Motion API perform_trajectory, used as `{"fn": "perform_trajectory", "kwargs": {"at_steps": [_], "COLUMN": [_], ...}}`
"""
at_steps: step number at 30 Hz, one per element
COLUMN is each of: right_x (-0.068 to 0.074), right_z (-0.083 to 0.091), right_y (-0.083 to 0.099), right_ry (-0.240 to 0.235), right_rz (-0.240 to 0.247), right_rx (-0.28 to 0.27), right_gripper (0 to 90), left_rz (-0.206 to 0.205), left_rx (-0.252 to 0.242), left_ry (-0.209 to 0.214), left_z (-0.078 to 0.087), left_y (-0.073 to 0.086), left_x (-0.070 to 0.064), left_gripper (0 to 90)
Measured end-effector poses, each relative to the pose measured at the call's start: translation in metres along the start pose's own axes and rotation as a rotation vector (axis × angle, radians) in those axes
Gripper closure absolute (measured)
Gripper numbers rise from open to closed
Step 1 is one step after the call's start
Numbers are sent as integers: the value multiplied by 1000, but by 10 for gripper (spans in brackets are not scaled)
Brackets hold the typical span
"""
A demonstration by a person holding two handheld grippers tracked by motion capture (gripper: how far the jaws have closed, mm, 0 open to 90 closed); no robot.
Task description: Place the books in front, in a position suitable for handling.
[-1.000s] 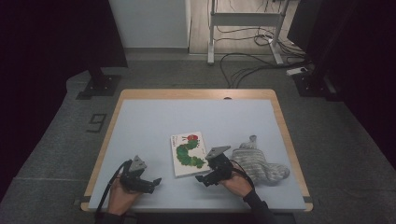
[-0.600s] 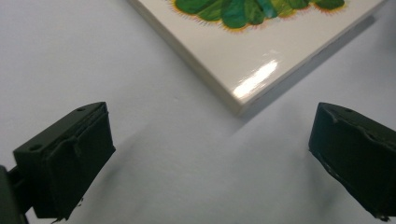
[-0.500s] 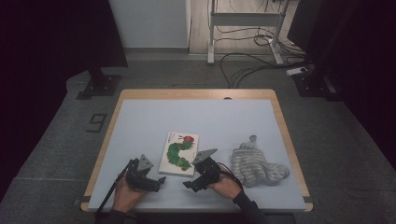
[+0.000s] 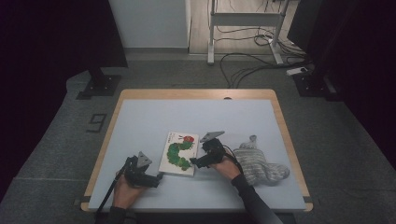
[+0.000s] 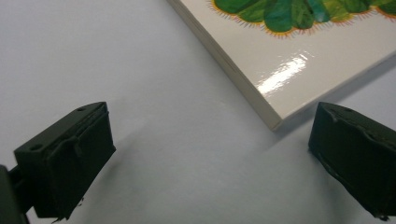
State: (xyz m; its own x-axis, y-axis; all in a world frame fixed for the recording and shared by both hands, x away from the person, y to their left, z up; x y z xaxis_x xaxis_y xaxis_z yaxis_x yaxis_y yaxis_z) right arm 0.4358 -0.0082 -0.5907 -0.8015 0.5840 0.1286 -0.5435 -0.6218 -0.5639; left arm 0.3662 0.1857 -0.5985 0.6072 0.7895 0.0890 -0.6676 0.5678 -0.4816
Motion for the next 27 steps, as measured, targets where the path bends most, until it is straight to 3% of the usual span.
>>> {"fn": "perform_trajectory", "kwargs": {"at_steps": [2, 13, 20, 27], "right_x": [-10, -27, -28, -30], "right_z": [-5, -25, -36, -33], "right_y": [-10, -43, -51, -47], "right_ry": [15, 17, -64, -67], "right_rz": [6, 55, 27, 23], "right_rx": [-5, 9, 14, 17], "right_gripper": [44, 40, 54, 67], "left_rz": [3, 0, -1, 3], "left_rx": [1, -4, -5, -6], "left_ry": [3, 12, 14, 9], "left_z": [0, -1, -1, -2], "left_y": [0, 0, 0, -1], "left_x": [1, 1, 1, 3], "left_gripper": [0, 0, 0, 0]}}
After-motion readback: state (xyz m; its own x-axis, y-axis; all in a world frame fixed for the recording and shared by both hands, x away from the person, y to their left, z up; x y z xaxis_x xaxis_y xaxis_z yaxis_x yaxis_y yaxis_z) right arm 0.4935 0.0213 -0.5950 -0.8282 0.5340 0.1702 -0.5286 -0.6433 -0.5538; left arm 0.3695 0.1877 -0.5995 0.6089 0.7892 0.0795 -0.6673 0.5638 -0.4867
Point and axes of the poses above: each handheld gripper's, and its own axes: z roughly backward along the jaws, y roughly out of its underside, x roughly to its left, the point moved 10 cm from there along -z, roughly forward along the jaws, and after that the axes turned 13 degrees about x, right-handed, at the moved point
